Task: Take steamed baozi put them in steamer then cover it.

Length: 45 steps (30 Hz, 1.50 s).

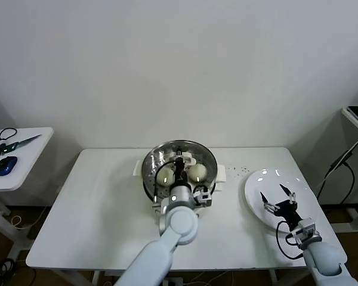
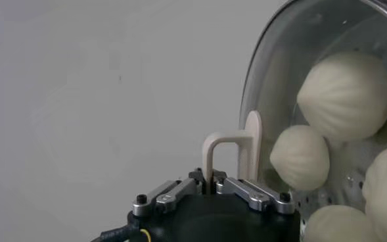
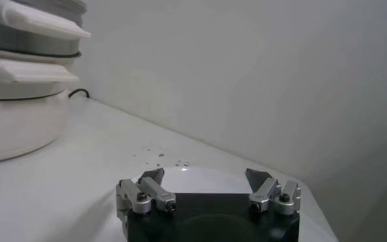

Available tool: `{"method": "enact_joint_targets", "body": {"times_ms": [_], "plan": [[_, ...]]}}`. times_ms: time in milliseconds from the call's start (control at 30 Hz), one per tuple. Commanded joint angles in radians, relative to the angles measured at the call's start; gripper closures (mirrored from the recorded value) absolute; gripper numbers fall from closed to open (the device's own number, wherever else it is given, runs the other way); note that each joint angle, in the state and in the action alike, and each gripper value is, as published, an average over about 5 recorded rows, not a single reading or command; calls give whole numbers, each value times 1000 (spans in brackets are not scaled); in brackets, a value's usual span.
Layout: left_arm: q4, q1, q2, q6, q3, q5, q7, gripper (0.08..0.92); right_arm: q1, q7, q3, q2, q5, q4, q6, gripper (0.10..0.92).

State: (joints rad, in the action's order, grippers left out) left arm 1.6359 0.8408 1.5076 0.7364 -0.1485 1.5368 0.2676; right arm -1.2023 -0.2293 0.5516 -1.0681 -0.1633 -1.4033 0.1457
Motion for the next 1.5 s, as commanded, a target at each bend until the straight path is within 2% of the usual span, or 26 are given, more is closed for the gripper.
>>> {"method": "enact_joint_targets", "body": {"times_ms": [33, 633, 967, 1100, 1500], "plan": [[-4, 5, -2, 49, 1, 2, -2, 851, 0, -2, 2, 0, 0, 1, 1, 203], [-15, 7, -11, 49, 0, -14, -23, 851, 2, -8, 1, -1, 2, 6, 3, 203], [38, 6, -45, 44, -1, -26, 56, 848, 1, -9, 4, 0, 1, 6, 0, 203], [85, 10, -76, 48, -5, -31, 70, 776, 4, -10, 3, 2, 0, 4, -5, 203], [328, 105, -197, 48, 1, -122, 81, 431, 11, -7, 2, 4, -18, -22, -80, 203]]}}
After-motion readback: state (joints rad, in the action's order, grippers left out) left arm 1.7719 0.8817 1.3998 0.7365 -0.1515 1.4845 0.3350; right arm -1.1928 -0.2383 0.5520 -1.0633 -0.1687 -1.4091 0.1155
